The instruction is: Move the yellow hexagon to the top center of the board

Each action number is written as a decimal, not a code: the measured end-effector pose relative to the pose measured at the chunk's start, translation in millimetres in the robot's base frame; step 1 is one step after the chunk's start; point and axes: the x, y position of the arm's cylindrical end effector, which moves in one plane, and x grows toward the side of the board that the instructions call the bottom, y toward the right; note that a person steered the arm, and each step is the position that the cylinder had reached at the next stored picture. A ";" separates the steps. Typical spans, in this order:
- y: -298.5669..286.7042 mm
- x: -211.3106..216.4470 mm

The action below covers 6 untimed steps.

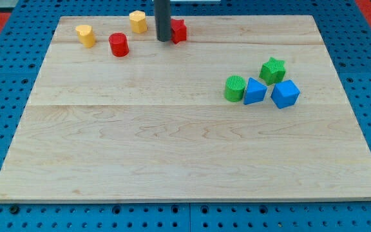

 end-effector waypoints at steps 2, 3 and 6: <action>-154.5 -21.4; -123.8 -58.9; 15.8 -58.2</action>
